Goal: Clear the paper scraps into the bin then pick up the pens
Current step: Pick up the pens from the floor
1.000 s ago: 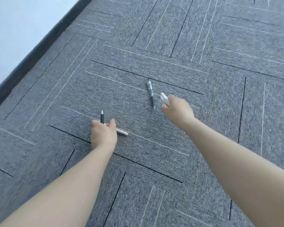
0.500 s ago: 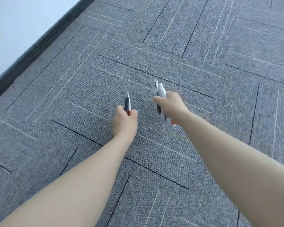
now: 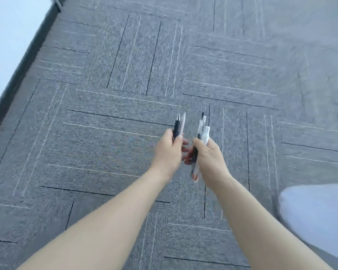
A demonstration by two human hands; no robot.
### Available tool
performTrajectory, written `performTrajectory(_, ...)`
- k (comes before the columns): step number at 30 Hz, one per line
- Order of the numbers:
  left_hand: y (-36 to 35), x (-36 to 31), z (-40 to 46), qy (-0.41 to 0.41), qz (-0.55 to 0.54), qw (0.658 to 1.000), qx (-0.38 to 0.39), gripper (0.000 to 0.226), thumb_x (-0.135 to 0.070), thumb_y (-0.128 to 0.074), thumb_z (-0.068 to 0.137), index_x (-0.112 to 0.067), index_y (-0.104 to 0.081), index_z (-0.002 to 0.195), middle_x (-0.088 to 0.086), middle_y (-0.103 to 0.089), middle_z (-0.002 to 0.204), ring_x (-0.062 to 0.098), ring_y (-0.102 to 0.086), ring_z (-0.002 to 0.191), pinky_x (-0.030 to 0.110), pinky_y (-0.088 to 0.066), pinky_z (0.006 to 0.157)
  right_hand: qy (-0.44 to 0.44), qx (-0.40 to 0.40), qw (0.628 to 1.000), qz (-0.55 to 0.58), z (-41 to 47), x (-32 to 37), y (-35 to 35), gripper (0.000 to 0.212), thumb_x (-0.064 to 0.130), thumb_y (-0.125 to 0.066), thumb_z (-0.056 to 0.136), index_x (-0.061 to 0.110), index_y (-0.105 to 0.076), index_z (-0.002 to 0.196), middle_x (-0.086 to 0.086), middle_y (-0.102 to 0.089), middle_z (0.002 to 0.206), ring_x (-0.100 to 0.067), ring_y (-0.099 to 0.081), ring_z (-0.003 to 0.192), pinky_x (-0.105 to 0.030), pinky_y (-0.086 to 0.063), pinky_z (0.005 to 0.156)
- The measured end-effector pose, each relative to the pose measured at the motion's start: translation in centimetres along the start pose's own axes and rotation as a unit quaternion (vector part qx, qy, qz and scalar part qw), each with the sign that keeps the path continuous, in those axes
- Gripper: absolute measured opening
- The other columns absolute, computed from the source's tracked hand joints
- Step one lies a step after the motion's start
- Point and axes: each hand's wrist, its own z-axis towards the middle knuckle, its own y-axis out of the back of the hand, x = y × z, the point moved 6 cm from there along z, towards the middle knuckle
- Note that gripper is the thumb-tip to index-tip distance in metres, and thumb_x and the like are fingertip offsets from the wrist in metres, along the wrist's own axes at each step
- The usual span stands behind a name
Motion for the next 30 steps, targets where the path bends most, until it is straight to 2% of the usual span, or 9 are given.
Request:
performTrajectory(3, -2.7, -6.2, -3.8, -0.013, 0.025, 0.999, 0.039, 0.011, -0.033, -0.046, 0.089, -0.028, -0.056, 0.085, 0.002, -0.071, 0.088, 0.024, -0.069, 0.085, 0.052, -0.055, 0.078, 0.010, -0.042, 0.996, 0.078, -4.4, 5.3, 2.5, 0.019, 0.009, -0.042, 0.100, 0.008, -0.059, 0.092, 0.002, -0.068, 0.063, -0.014, -0.063, 0.055, -0.028, -0.050, 0.054)
performTrajectory(5, -4.4, -10.8, -6.6, -0.034, 0.046, 0.996, 0.063, 0.012, -0.030, -0.046, 0.090, -0.026, -0.057, 0.089, 0.003, -0.070, 0.089, 0.022, -0.068, 0.086, 0.050, -0.054, 0.080, 0.019, -0.068, 0.991, 0.112, -7.7, 9.2, 4.4, 0.018, 0.011, -0.045, 0.101, 0.008, -0.062, 0.095, -0.002, -0.070, 0.072, -0.013, -0.065, 0.061, -0.024, -0.050, 0.050)
performTrajectory(9, -7.9, -21.9, -13.3, -0.103, 0.078, 0.985, 0.113, 0.014, -0.028, -0.047, 0.094, -0.025, -0.059, 0.098, -0.001, -0.069, 0.087, 0.021, -0.065, 0.084, 0.049, -0.052, 0.079, 0.064, -0.116, 0.979, 0.153, -15.1, 17.4, 9.1, 0.018, 0.019, -0.048, 0.102, 0.008, -0.062, 0.104, -0.016, -0.066, 0.086, -0.027, -0.060, 0.074, -0.033, -0.046, 0.056)
performTrajectory(13, -12.9, -32.0, -21.2, -0.141, 0.033, 0.967, 0.209, 0.013, -0.022, -0.048, 0.098, -0.022, -0.061, 0.101, 0.003, -0.071, 0.091, 0.023, -0.067, 0.086, 0.048, -0.053, 0.080, 0.123, -0.182, 0.954, 0.204, -24.2, 25.8, 14.9, 0.017, 0.014, -0.048, 0.102, 0.004, -0.059, 0.110, -0.011, -0.069, 0.090, -0.015, -0.066, 0.073, -0.020, -0.048, 0.052)
performTrajectory(16, -17.3, -38.9, -27.7, -0.179, 0.027, 0.938, 0.297, 0.016, -0.017, -0.048, 0.098, -0.024, -0.062, 0.102, -0.002, -0.071, 0.090, 0.020, -0.068, 0.087, 0.040, -0.055, 0.075, 0.164, -0.255, 0.926, 0.224, -31.6, 31.0, 20.2, 0.018, 0.010, -0.048, 0.101, -0.001, -0.059, 0.109, -0.019, -0.069, 0.091, -0.016, -0.067, 0.073, -0.018, -0.049, 0.052)
performTrajectory(18, -20.4, -42.7, -32.4, -0.203, 0.038, 0.912, 0.356, 0.017, -0.015, -0.049, 0.097, -0.024, -0.062, 0.101, -0.004, -0.071, 0.089, 0.018, -0.068, 0.085, 0.037, -0.055, 0.073, 0.188, -0.316, 0.902, 0.224, -36.8, 33.5, 23.8, 0.018, 0.009, -0.047, 0.101, -0.001, -0.060, 0.107, -0.025, -0.069, 0.096, -0.024, -0.068, 0.076, -0.024, -0.054, 0.058)
performTrajectory(20, -23.5, -45.7, -37.4, -0.226, 0.044, 0.880, 0.417, 0.013, -0.019, -0.050, 0.096, -0.024, -0.062, 0.100, 0.001, -0.071, 0.088, 0.021, -0.067, 0.083, 0.044, -0.054, 0.076, 0.210, -0.383, 0.872, 0.224, -42.4, 35.6, 27.1, 0.017, 0.009, -0.048, 0.101, 0.001, -0.062, 0.106, -0.025, -0.069, 0.098, -0.033, -0.068, 0.085, -0.035, -0.057, 0.071)
performTrajectory(26, -31.0, -49.0, -54.2, -0.226, 0.034, 0.786, 0.574, 0.008, -0.017, -0.049, 0.097, -0.015, -0.057, 0.097, 0.004, -0.070, 0.087, 0.027, -0.066, 0.083, 0.055, -0.051, 0.079, 0.245, -0.568, 0.757, 0.209, -60.5, 36.6, 34.1, 0.014, 0.013, -0.052, 0.099, 0.010, -0.065, 0.097, -0.013, -0.072, 0.086, -0.015, -0.067, 0.070, -0.022, -0.050, 0.058)
performTrajectory(30, -35.1, -48.1, -64.6, -0.208, 0.017, 0.735, 0.645, 0.009, -0.015, -0.049, 0.094, -0.017, -0.057, 0.097, 0.005, -0.070, 0.094, 0.027, -0.065, 0.092, 0.050, -0.051, 0.086, 0.255, -0.653, 0.678, 0.223, -70.3, 34.2, 38.2, 0.012, 0.011, -0.053, 0.098, 0.001, -0.060, 0.098, -0.015, -0.071, 0.091, -0.015, -0.069, 0.080, -0.021, -0.053, 0.066)
